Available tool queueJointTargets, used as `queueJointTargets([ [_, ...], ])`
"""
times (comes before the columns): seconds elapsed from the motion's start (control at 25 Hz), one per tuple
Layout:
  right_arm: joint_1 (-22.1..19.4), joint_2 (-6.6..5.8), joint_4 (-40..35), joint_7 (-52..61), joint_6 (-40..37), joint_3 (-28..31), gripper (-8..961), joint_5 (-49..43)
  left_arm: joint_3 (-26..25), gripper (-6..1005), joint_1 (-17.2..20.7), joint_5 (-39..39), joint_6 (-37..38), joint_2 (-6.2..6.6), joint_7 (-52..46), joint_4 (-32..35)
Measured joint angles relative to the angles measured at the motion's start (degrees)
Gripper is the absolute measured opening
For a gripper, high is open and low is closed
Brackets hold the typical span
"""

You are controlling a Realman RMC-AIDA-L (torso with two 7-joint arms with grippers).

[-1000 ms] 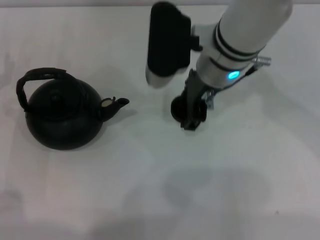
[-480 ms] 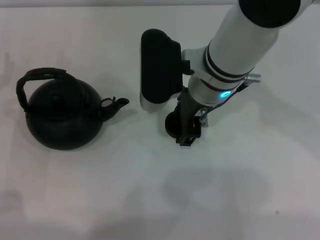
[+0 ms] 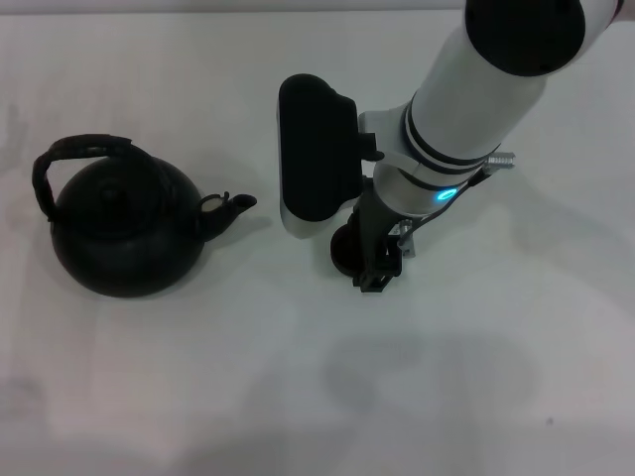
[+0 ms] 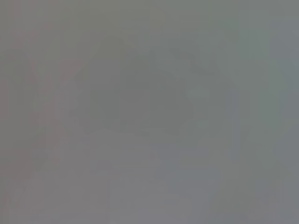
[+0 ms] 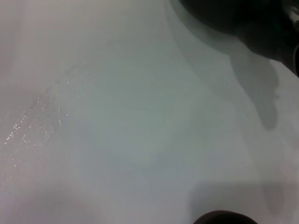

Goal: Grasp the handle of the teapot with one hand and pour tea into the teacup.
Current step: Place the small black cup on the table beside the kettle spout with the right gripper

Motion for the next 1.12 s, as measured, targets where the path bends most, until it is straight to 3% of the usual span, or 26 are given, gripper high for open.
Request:
queueJointTargets([
  [1.12, -1.1, 0.00, -1.8, 0.0, -0.4, 0.2, 734, -0.2, -0.1, 750, 0.0, -0.1, 0.5, 0.04, -0.2, 0.1],
])
